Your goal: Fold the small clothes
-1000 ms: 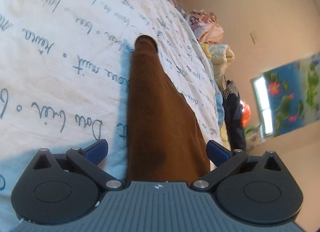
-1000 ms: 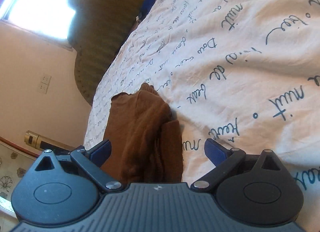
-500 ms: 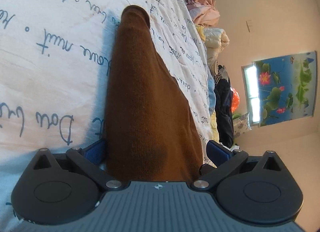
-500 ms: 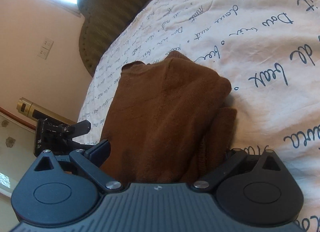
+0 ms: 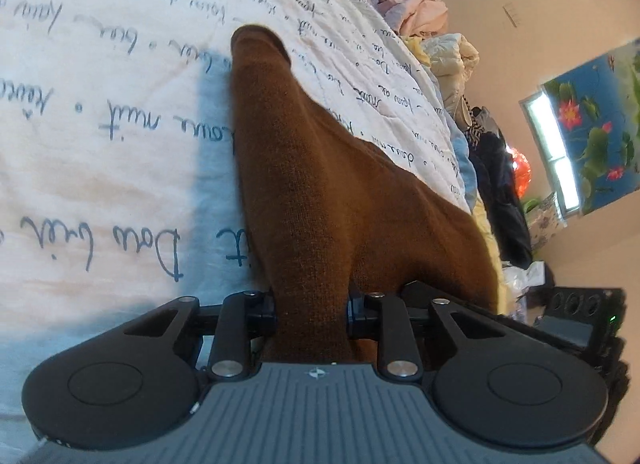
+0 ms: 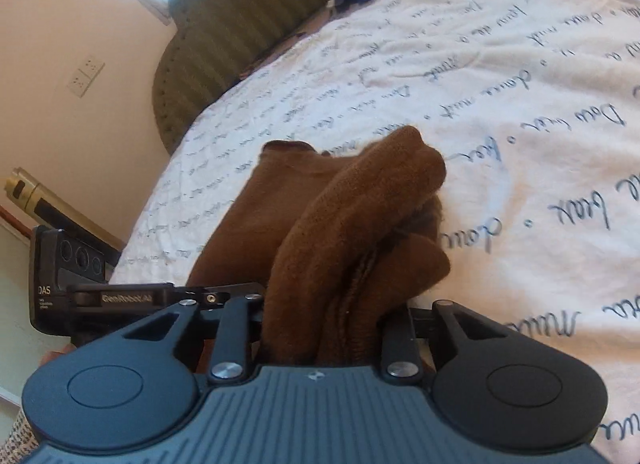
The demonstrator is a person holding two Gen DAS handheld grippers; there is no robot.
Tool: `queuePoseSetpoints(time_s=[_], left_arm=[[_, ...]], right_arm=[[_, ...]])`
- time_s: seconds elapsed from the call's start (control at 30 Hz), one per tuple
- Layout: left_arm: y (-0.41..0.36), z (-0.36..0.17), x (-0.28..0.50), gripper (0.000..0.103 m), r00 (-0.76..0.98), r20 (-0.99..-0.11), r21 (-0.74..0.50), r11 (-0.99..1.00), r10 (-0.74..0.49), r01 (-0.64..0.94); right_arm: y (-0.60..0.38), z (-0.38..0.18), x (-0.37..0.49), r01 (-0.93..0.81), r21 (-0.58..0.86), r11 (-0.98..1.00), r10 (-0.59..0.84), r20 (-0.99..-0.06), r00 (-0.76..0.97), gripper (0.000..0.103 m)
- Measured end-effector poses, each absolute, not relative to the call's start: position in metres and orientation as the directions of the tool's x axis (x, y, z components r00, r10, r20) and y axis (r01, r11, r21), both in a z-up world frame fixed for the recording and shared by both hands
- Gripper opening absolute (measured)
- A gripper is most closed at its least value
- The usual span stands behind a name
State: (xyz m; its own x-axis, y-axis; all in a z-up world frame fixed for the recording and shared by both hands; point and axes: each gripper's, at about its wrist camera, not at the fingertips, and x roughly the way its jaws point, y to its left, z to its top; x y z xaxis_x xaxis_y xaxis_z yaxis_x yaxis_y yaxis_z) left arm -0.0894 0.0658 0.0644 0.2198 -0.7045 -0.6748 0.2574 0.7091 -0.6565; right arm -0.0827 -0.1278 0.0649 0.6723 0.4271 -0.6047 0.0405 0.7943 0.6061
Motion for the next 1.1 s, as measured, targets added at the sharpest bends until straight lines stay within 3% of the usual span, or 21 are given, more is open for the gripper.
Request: queuePoseSetpoints(time_s=[0.1, 0.4, 0.53, 0.6, 0.67, 0.73, 0.77, 0.87, 1.0, 1.03, 1.07, 1.1], left_arm=[[0.071, 0.094, -0.09, 0.027, 0.3, -0.703, -0.557, 0.761, -0.645, 0.332], [0.132, 0.16, -0.048, 0.028, 0.422, -0.717, -0.441, 0.83, -0.555, 0.343], [0.154, 0.13, -0.042, 0.031, 0.356, -0.741, -0.511, 0.822, -0.569, 0.251], [0.162, 0.096, -0.043, 0.037, 0.295, -0.769, -0.53, 0.824, -0.567, 0.2], [0.171, 0.07, -0.046, 0.057, 0.286, -0.792, -0.519, 0.842, -0.539, 0.15], [0.191, 0.065, -0.056, 0.063, 0.315, -0.731, -0.608, 0.787, -0.606, 0.104], [0.197, 0.069, -0.063, 0.071, 0.328, -0.72, -0.615, 0.781, -0.612, 0.107], [0.206, 0.085, -0.092, 0.084, 0.347, -0.69, -0.625, 0.765, -0.635, 0.158], [0.201, 0.069, -0.116, 0.081, 0.29, -0.662, -0.689, 0.713, -0.691, 0.129], [0.196, 0.062, -0.118, 0.072, 0.279, -0.66, -0.698, 0.706, -0.698, 0.117], [0.192, 0.055, -0.119, 0.048, 0.272, -0.664, -0.698, 0.708, -0.696, 0.107], [0.189, 0.05, -0.119, 0.033, 0.275, -0.677, -0.688, 0.72, -0.683, 0.094]], right_arm=[[-0.108, 0.084, -0.063, -0.012, 0.588, 0.809, 0.439, -0.591, 0.677, 0.027], [-0.059, 0.11, 0.004, -0.097, 0.608, 0.788, 0.512, -0.558, 0.653, 0.027], [-0.056, 0.065, 0.018, -0.042, 0.611, 0.79, 0.512, -0.621, 0.593, 0.031], [-0.049, 0.044, 0.019, -0.022, 0.554, 0.832, 0.475, -0.692, 0.543, 0.039], [-0.053, 0.037, 0.006, -0.023, 0.561, 0.828, 0.478, -0.683, 0.552, 0.055], [-0.057, 0.041, -0.014, -0.061, 0.541, 0.839, 0.473, -0.668, 0.575, 0.069], [-0.059, 0.044, -0.026, -0.086, 0.516, 0.852, 0.463, -0.668, 0.583, 0.076], [-0.064, 0.045, -0.052, -0.127, 0.504, 0.855, 0.474, -0.655, 0.588, 0.081], [-0.06, 0.031, -0.064, -0.138, 0.53, 0.837, 0.502, -0.643, 0.578, 0.081], [-0.058, 0.027, -0.063, -0.127, 0.526, 0.841, 0.493, -0.648, 0.581, 0.063], [-0.056, 0.025, -0.063, -0.119, 0.521, 0.845, 0.485, -0.654, 0.581, 0.035], [-0.057, 0.025, -0.062, -0.109, 0.538, 0.836, 0.495, -0.651, 0.576, 0.033]])
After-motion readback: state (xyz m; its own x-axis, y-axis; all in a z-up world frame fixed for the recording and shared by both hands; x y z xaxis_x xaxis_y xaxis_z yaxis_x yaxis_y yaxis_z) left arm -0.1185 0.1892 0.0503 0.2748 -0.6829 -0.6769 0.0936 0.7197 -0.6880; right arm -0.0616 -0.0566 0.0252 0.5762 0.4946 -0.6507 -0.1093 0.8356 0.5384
